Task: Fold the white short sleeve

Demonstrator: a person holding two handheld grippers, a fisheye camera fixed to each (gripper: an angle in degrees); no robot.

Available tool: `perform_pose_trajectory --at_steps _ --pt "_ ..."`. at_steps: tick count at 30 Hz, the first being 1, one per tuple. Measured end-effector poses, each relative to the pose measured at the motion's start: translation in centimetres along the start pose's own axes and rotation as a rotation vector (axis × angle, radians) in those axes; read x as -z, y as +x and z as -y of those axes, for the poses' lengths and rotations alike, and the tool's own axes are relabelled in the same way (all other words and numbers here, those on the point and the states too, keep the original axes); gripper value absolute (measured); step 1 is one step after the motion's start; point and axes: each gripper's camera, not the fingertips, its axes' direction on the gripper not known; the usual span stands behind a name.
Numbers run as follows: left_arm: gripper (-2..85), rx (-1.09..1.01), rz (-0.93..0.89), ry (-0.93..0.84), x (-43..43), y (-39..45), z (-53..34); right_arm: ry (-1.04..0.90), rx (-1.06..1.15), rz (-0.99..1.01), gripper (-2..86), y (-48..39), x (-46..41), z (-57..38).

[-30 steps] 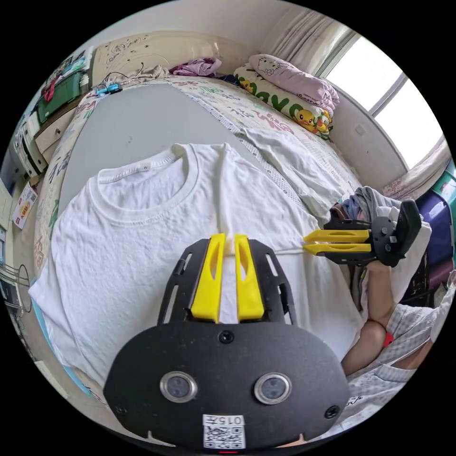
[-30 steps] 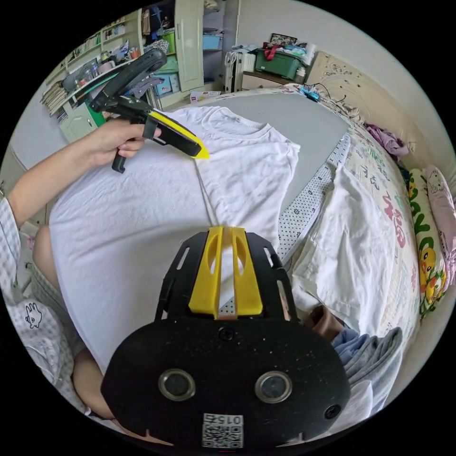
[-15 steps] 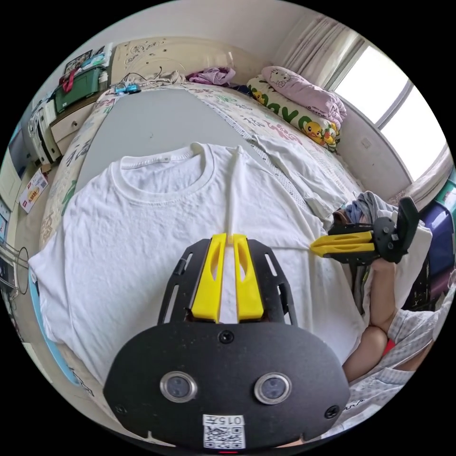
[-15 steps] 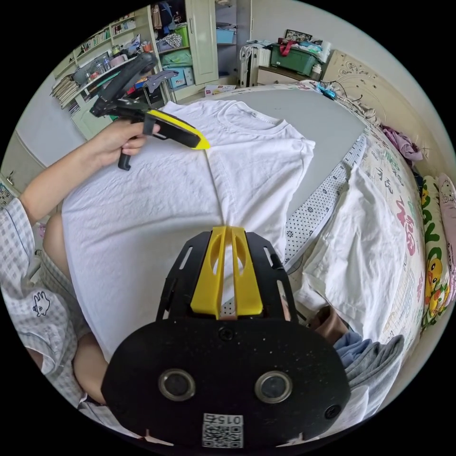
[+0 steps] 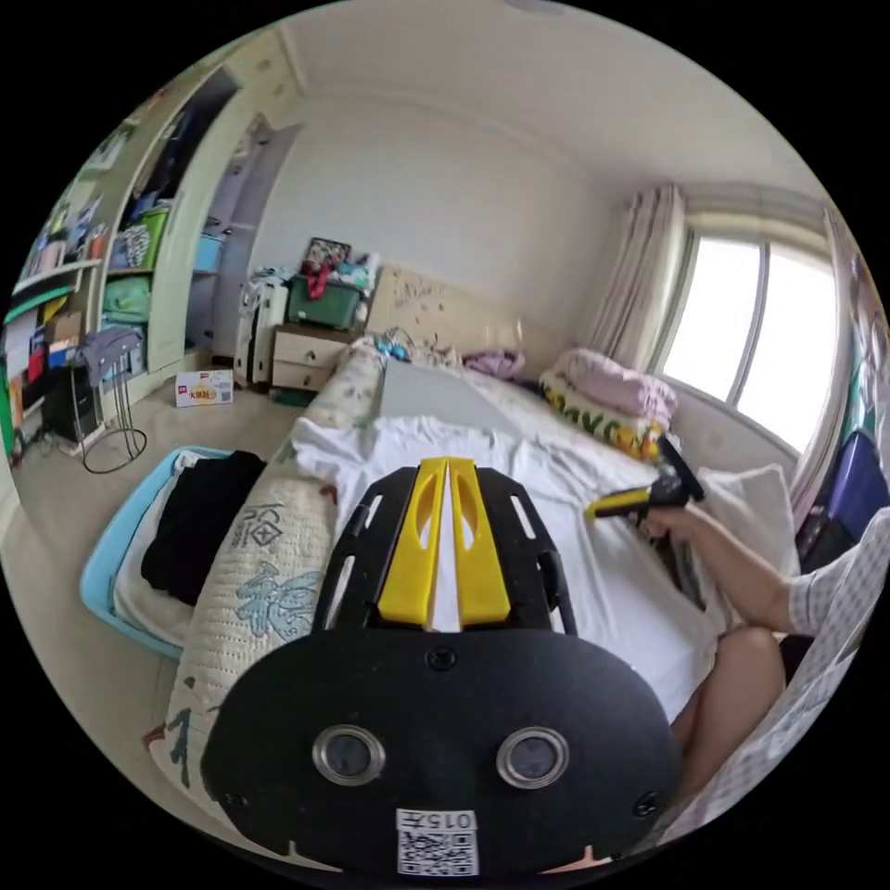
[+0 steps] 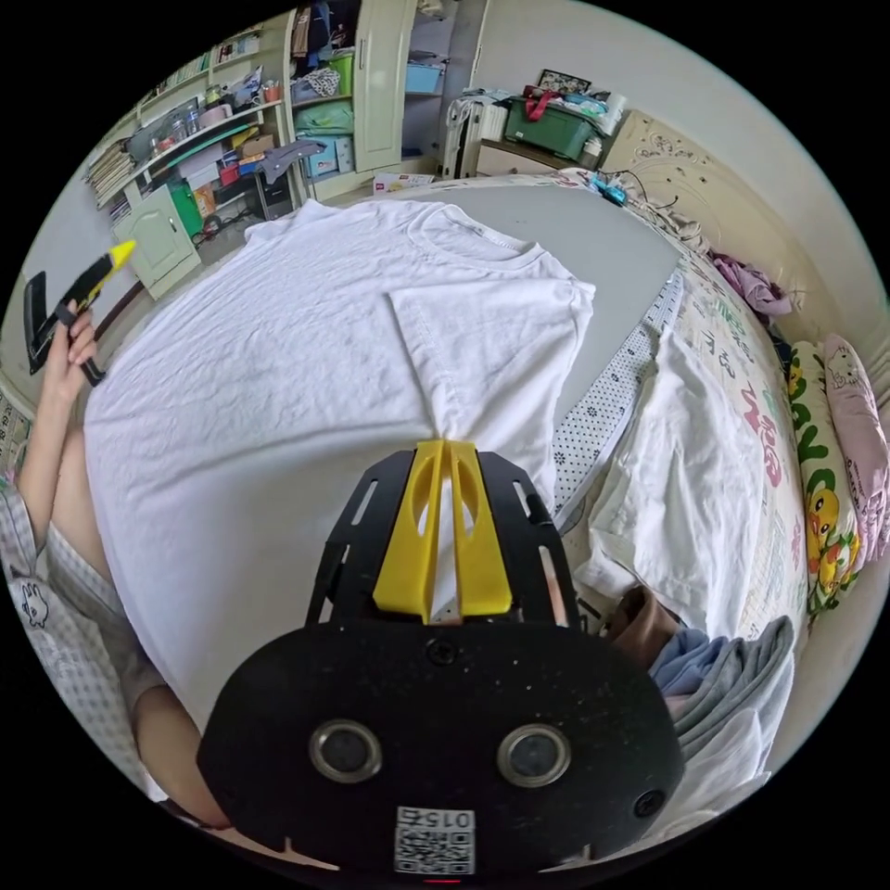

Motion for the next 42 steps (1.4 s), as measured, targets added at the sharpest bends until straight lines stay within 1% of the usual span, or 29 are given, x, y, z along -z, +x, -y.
perform_pose_trajectory --at_steps 2,5,8,11,14,16,18,20,24,29,33,37,42 --pt "-0.6 0.053 -0.026 0.061 3.0 -2.4 1.0 -0.018 -0.006 -0.053 0.4 -1.9 0.7 0.7" --pt "-0.3 0.145 -0.025 0.035 5.1 -5.3 0.9 -0.04 -0.002 -0.136 0.5 -4.5 1.5 1.7" --pt "0.1 0.25 -0.047 0.054 7.5 -7.9 0.3 -0.082 0.012 -0.239 0.7 -7.2 2.3 2.7" --pt "1.0 0.31 -0.079 0.055 9.8 -9.8 0.3 -0.174 -0.064 -0.315 0.2 -8.9 3.9 3.8" --pt "2.1 0.346 -0.141 0.054 12.2 -11.8 0.3 -0.109 -0.157 -0.385 0.3 -10.8 7.6 4.1" --pt "2.8 0.377 -0.139 0.056 13.6 -12.9 0.2 -0.089 -0.223 -0.41 1.5 -11.7 9.7 4.2" --pt "3.6 0.404 -0.13 0.063 14.8 -13.8 0.0 -0.091 -0.313 -0.411 3.4 -12.2 11.6 4.2" --pt "4.8 0.423 -0.15 0.053 15.9 -14.6 -0.2 -0.09 -0.43 -0.342 5.2 -12.8 13.5 4.1" --pt "6.3 0.441 -0.204 0.02 16.9 -15.6 -0.1 -0.095 -0.518 -0.26 6.1 -14.9 15.1 3.9" --pt "6.6 0.501 -0.274 0.01 17.8 -17.1 0.1 -0.161 -0.492 -0.281 6.6 -19.5 16.6 4.6" --pt "6.9 0.481 -0.288 -0.019 17.4 -16.8 0.9 -0.173 -0.473 -0.281 6.8 -21.6 18.1 5.7" --pt "7.5 0.447 -0.248 -0.031 16.5 -16.1 2.0 -0.174 -0.432 -0.26 7.1 -23.1 19.8 7.8" --pt "8.2 0.465 -0.197 -0.022 14.3 -16.2 3.1 -0.132 -0.361 -0.195 7.4 -23.8 21.2 11.6"
